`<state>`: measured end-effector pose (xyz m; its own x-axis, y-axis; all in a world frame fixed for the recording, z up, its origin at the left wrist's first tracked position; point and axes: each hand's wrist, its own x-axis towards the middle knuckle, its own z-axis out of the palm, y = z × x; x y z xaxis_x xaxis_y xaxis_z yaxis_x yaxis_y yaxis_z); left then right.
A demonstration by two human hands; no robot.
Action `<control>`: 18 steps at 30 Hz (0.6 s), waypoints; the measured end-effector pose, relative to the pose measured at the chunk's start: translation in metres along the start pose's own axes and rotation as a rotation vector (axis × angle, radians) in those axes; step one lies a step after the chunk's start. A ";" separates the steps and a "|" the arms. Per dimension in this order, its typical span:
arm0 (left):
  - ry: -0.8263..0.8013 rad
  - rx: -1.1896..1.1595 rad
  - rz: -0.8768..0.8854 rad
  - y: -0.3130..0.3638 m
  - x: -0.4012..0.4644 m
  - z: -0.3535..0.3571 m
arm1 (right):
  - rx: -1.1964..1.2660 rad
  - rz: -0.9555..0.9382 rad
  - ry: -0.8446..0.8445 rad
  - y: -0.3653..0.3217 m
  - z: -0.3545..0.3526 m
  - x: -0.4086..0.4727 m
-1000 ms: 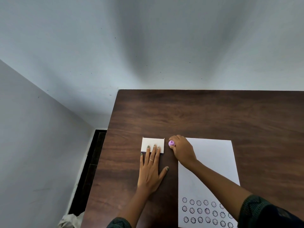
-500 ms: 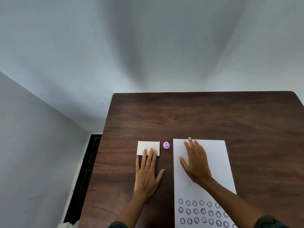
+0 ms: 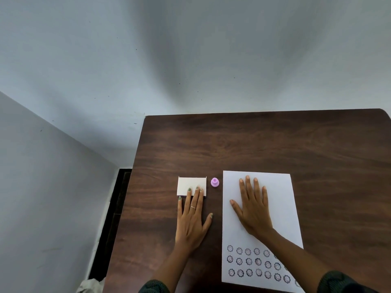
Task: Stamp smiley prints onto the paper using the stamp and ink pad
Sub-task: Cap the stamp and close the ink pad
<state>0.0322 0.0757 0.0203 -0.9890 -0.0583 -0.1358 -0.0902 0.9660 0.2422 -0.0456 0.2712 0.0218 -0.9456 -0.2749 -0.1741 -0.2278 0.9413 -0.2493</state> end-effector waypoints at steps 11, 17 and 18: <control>0.005 0.009 -0.001 0.000 0.000 -0.002 | 0.012 -0.013 -0.004 -0.001 -0.004 -0.003; 0.018 -0.007 0.001 -0.001 -0.003 -0.006 | 0.009 -0.019 0.025 -0.005 -0.013 -0.004; 0.026 -0.001 0.003 -0.001 -0.003 -0.007 | 0.002 -0.024 0.035 -0.006 -0.016 -0.004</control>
<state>0.0345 0.0728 0.0276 -0.9920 -0.0620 -0.1099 -0.0874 0.9660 0.2435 -0.0440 0.2698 0.0388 -0.9473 -0.2904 -0.1349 -0.2500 0.9340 -0.2554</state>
